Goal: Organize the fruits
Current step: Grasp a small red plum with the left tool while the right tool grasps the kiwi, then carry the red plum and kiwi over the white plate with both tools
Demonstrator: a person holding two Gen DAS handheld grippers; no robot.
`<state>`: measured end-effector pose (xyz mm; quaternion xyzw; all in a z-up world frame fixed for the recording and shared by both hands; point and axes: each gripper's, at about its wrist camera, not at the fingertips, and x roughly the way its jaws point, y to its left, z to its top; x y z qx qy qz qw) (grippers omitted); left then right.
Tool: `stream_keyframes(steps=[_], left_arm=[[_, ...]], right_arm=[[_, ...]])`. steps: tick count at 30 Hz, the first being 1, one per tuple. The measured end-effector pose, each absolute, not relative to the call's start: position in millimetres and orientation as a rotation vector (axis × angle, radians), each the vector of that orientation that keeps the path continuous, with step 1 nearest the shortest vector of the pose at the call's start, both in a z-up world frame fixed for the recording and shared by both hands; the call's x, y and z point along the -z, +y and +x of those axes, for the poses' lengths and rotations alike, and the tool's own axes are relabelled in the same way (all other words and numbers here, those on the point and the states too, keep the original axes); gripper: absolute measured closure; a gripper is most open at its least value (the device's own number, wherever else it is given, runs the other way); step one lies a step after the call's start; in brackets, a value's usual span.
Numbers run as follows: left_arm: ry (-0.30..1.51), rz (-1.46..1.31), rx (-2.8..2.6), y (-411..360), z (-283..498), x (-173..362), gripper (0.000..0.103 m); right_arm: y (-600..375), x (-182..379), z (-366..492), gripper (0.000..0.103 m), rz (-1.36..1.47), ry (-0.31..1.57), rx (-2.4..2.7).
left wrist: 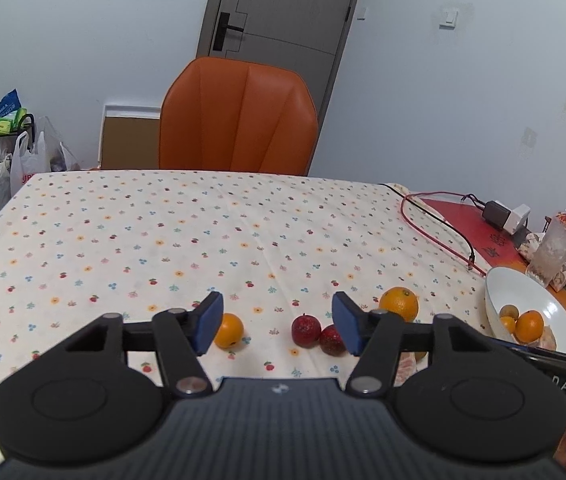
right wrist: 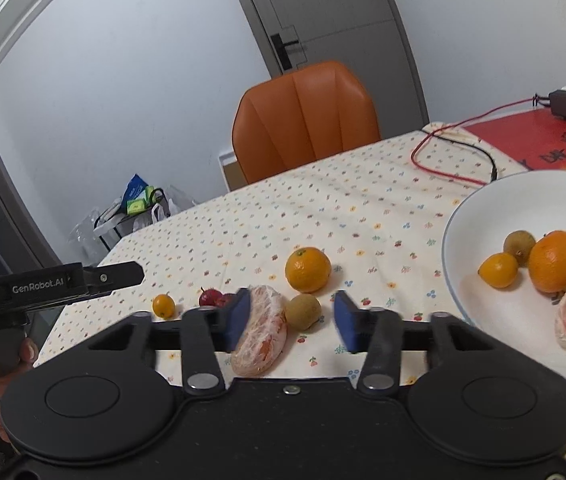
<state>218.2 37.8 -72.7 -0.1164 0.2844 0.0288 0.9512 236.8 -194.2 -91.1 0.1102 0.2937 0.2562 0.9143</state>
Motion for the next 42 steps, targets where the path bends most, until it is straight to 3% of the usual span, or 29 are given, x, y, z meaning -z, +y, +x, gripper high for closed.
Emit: stream_keyframes(steps=[15, 34, 37, 42], left_arm=[[0.642, -0.231, -0.039, 30.2, 251.0, 94.2, 0.069], [0.68, -0.213, -0.041, 18.7, 270.3, 117.9, 0.075], [0.686, -0.217, -0.037, 19.3, 269.7, 117.5, 0.082], [0.679, -0.23, -0.038, 20.8, 264.8, 113.2, 0.082]], right_arm=[[-175.8, 109.5, 262.7, 0.065, 0.228, 0.649, -0.534], [-174.8, 122.4, 280.6, 0.075, 0.236, 0.672, -0.541], [-175.3, 123.3, 280.4, 0.078, 0.239, 0.67, -0.546], [-175.0, 121.1, 276.1, 0.08, 0.222, 0.661, -0.547]])
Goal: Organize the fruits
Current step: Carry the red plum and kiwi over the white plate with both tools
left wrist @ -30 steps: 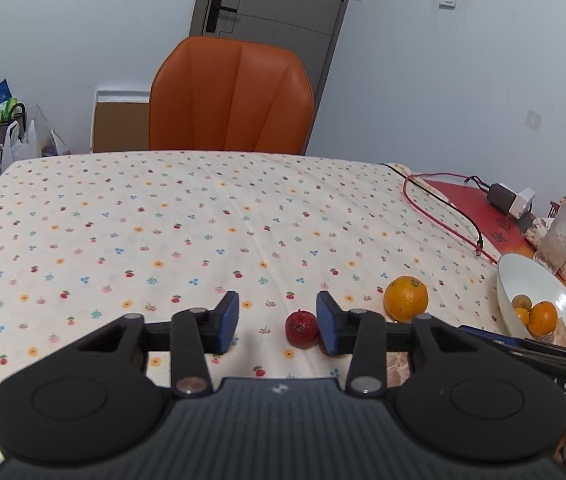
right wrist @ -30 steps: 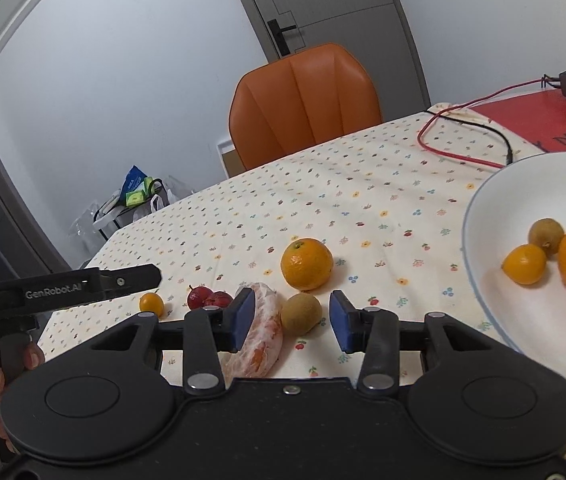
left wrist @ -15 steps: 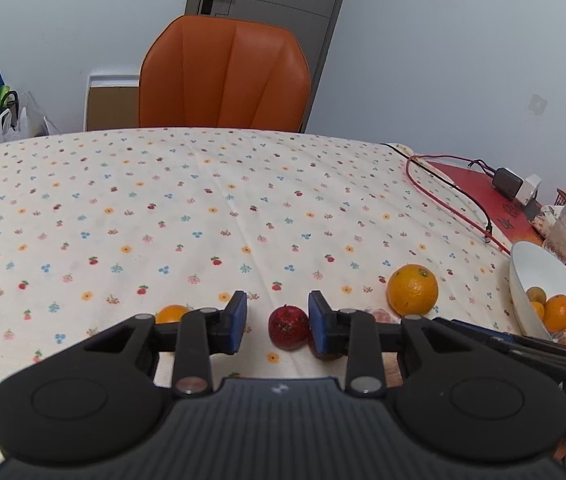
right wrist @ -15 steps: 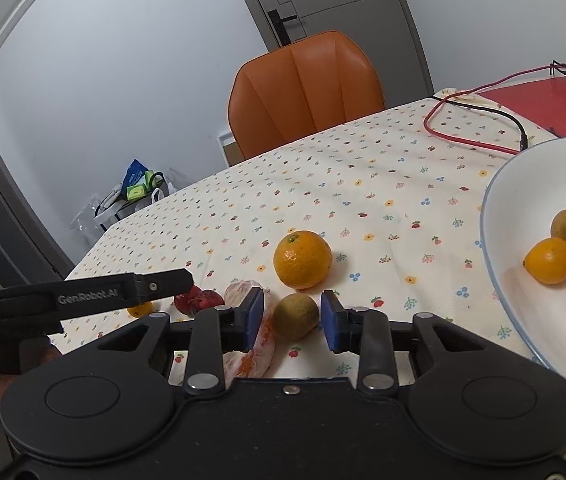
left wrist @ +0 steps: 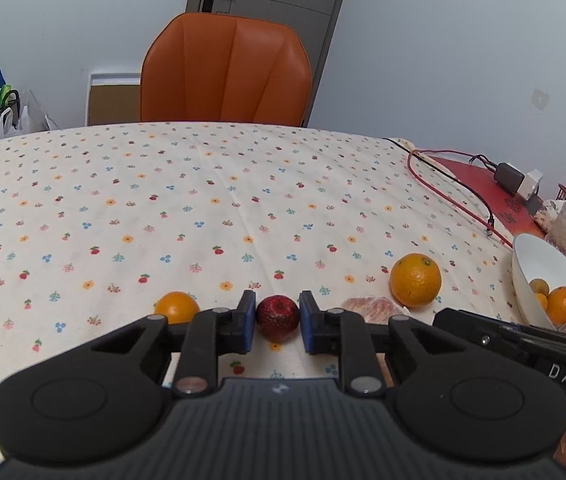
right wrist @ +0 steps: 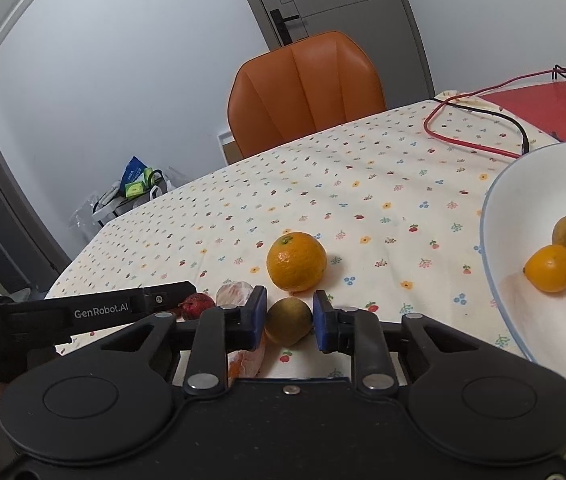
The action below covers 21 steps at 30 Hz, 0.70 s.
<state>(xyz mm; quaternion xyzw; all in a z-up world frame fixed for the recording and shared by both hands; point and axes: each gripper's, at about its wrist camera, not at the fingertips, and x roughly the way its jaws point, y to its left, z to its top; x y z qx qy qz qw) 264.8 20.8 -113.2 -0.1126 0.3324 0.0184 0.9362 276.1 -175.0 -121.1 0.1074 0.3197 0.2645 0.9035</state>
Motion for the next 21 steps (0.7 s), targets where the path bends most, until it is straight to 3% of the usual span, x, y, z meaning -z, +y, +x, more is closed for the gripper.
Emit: stream_keyframes(steps=[21], left_arm=[[0.581, -0.219, 0.031, -9.5, 231.0, 69.1, 0.082]], right_arm=[[-201.4, 92.0, 243.1, 0.08, 0.225, 0.577, -0.51]])
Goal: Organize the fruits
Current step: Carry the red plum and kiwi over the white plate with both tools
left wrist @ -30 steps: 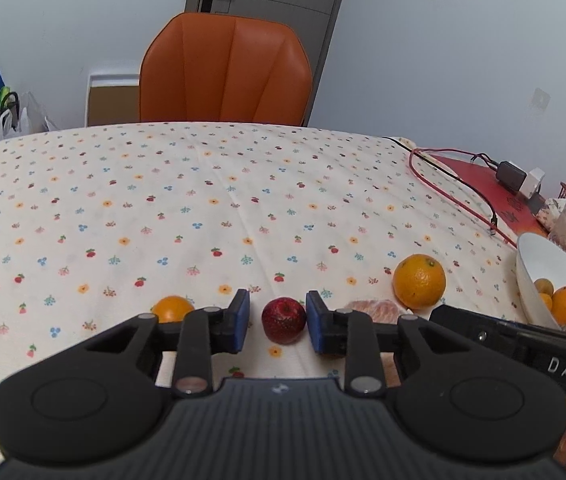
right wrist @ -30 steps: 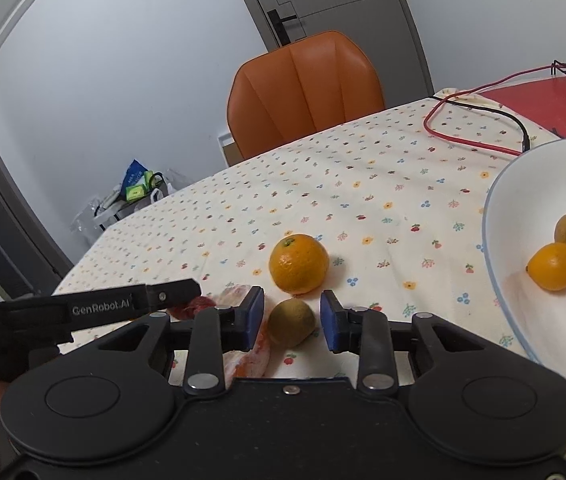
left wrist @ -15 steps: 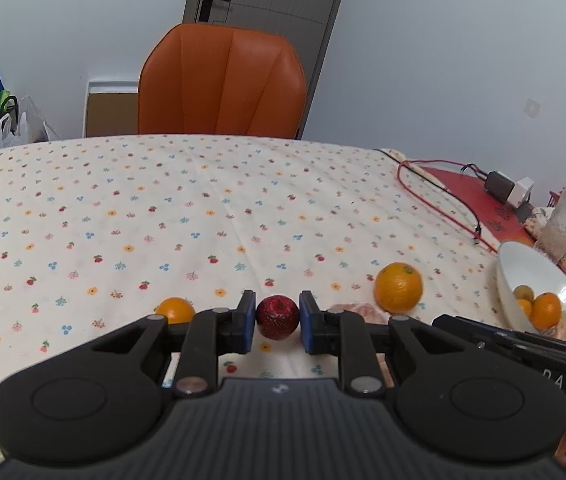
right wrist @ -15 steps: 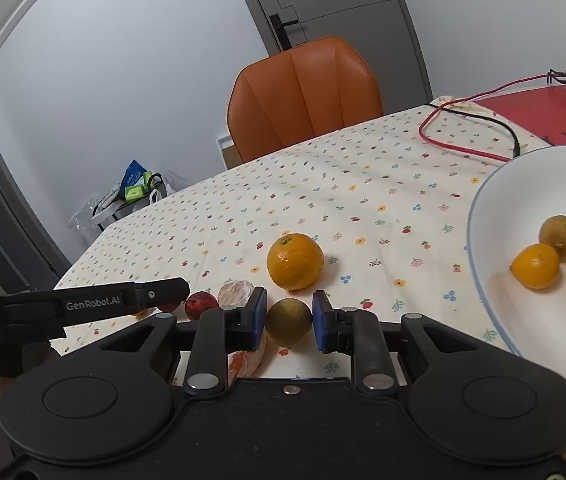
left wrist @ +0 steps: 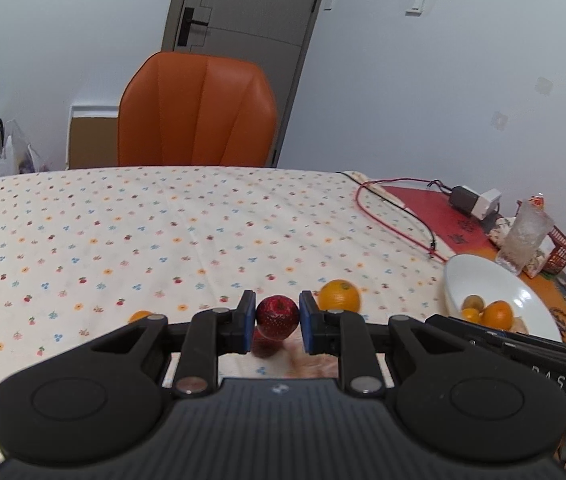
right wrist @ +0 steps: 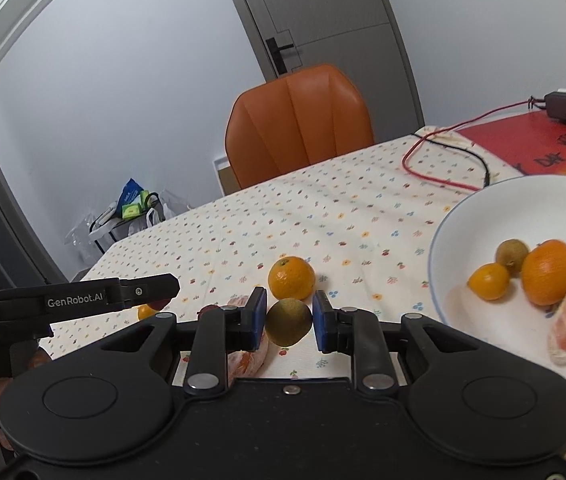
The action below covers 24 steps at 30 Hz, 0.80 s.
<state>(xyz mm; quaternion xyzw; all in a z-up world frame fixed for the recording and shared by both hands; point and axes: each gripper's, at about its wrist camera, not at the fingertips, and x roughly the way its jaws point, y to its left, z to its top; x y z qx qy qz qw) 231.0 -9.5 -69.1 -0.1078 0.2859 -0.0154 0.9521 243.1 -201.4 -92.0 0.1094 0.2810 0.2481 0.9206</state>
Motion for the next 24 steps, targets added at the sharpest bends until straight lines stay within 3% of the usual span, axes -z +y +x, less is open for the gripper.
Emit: stream_keyframes(steps=[24], left_arm=[[0.533, -0.156, 0.162, -93.1, 219.6, 48.2, 0.082]], right_arm=[[-277.1, 70.6, 212.4, 0.08, 0.251, 0.482, -0.404]])
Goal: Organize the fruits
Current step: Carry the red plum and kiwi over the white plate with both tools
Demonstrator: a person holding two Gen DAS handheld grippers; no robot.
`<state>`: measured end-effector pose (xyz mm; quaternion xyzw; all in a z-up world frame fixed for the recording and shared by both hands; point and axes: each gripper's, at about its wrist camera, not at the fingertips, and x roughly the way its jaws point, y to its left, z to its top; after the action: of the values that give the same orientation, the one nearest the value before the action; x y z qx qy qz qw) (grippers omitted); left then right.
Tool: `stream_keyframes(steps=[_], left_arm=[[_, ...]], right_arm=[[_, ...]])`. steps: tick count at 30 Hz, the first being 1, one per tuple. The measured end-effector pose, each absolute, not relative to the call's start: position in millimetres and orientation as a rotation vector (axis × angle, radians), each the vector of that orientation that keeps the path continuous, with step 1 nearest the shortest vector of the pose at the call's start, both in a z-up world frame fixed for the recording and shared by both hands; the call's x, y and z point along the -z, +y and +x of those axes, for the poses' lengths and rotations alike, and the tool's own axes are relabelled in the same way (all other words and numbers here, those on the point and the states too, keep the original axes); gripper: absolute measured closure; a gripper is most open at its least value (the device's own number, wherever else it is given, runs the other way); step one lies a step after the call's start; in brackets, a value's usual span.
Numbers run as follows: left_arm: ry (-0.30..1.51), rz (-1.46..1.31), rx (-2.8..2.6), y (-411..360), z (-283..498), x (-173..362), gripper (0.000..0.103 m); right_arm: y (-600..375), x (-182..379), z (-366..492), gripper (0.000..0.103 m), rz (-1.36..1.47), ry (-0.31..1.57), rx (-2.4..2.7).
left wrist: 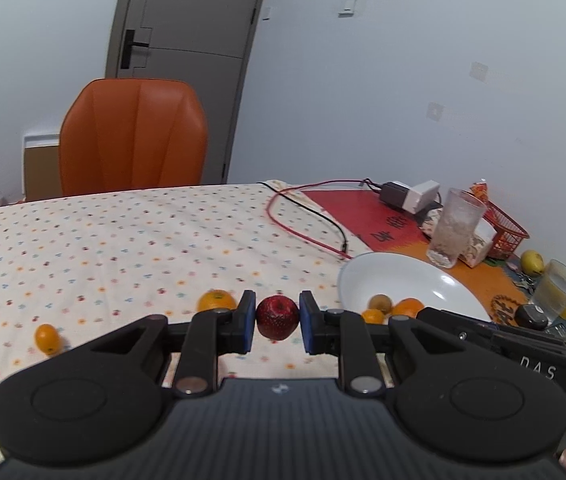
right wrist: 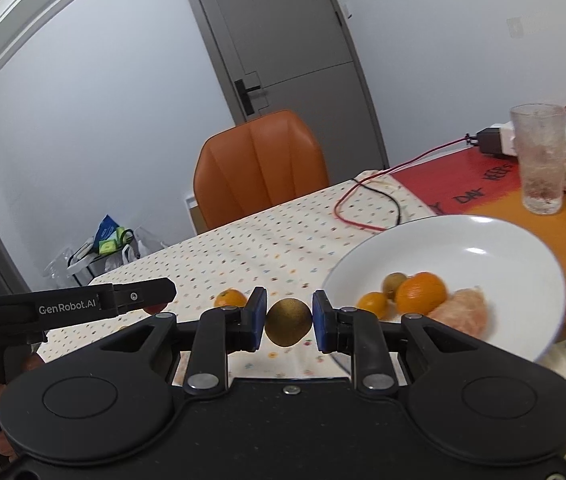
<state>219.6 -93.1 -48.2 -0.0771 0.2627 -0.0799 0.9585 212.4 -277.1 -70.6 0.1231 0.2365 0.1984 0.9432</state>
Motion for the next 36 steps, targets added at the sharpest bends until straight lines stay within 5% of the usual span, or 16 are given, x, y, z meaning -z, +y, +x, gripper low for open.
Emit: stream_keyframes(steps=[36], left_arm=[[0.638, -0.103, 0.311, -199.3, 263.6, 90.4, 0.082]], right_arm=[[-384.8, 98.1, 216.0, 0.08, 0.326, 0.497, -0.221]])
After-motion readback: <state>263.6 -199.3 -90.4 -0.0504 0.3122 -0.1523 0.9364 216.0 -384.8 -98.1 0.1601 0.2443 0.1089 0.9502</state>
